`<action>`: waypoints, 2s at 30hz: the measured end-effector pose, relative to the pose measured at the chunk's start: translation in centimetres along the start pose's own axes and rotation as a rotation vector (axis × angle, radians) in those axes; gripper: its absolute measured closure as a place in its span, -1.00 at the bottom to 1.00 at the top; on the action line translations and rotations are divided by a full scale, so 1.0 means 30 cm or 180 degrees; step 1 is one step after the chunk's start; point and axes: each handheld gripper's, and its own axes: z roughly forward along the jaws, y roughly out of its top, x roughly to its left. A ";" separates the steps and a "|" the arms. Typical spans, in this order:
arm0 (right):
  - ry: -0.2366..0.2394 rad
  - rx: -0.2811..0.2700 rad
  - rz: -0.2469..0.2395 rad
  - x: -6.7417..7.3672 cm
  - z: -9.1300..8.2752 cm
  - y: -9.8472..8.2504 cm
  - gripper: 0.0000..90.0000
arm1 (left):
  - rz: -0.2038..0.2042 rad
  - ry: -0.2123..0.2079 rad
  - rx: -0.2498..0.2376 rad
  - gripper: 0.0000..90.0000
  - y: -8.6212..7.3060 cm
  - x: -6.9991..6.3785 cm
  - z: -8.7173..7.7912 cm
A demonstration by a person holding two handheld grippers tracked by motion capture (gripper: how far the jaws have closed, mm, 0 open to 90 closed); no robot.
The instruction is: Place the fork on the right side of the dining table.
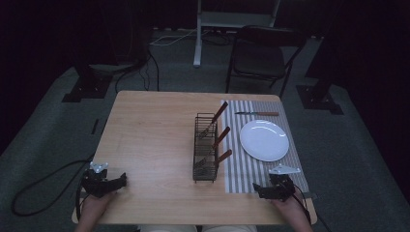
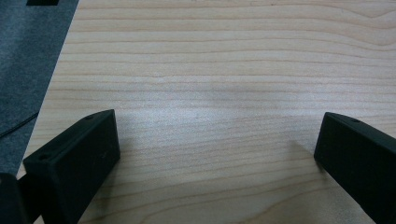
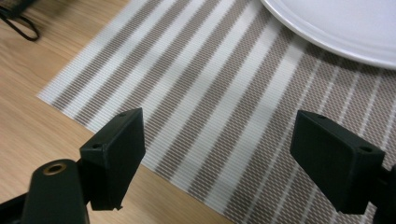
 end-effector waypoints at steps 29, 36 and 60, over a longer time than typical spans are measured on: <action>0.0238 -0.0333 -0.0246 0.048 -0.022 0.206 -0.52 | -0.0001 0.0001 -0.0005 -0.99 0.000 0.000 0.000; 0.0311 -0.0393 -0.0302 0.057 -0.025 0.268 -0.52 | -0.0001 0.0001 -0.0005 -0.99 0.000 0.000 0.000; 0.0435 -0.0580 -0.0479 0.078 -0.045 0.470 -0.48 | 0.0000 0.0002 -0.0008 -0.99 0.000 0.000 0.000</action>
